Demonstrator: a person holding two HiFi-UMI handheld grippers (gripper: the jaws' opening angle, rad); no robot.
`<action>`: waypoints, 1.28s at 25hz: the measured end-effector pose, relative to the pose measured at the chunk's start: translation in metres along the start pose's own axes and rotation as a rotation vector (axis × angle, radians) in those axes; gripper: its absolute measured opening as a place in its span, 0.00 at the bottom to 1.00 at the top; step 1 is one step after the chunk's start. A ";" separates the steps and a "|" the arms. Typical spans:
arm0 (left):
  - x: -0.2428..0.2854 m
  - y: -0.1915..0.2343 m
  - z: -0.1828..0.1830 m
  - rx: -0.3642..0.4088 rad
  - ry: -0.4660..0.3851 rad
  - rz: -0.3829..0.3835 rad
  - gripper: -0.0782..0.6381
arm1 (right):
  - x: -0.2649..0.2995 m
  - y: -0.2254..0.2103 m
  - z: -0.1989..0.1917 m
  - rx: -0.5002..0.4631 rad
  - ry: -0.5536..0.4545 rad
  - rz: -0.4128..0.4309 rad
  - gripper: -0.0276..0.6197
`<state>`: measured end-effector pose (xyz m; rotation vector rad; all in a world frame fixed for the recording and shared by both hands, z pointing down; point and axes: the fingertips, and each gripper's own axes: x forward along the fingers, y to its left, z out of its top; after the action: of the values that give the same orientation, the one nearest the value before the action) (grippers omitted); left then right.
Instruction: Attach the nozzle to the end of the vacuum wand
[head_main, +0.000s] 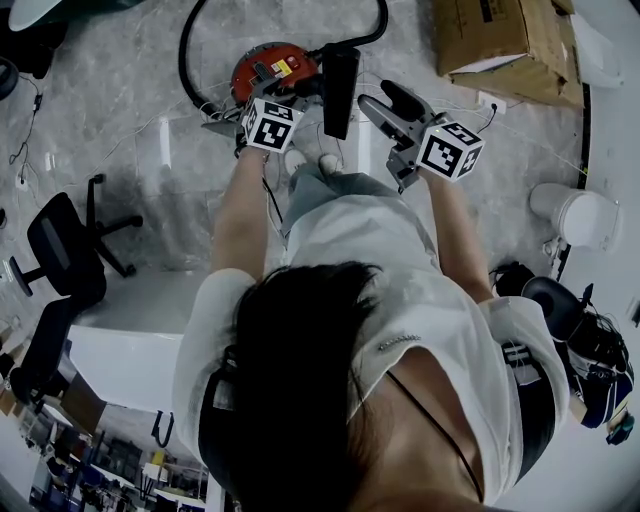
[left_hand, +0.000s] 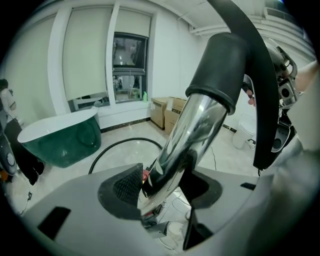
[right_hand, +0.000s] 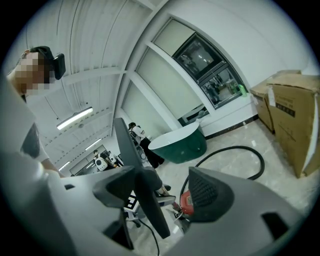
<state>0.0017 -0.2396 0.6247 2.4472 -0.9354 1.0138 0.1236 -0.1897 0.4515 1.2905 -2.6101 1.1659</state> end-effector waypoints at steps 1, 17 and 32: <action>0.001 0.000 0.000 0.001 0.002 -0.003 0.40 | 0.000 -0.001 0.000 0.002 -0.002 -0.001 0.54; 0.007 -0.008 -0.006 -0.041 0.048 -0.083 0.44 | -0.008 -0.008 -0.014 0.039 0.033 0.016 0.54; -0.029 0.011 0.005 -0.158 -0.061 0.013 0.44 | -0.010 -0.015 -0.008 0.015 -0.042 -0.054 0.54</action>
<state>-0.0188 -0.2372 0.6009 2.3554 -1.0118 0.8399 0.1377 -0.1838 0.4636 1.3946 -2.5825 1.1656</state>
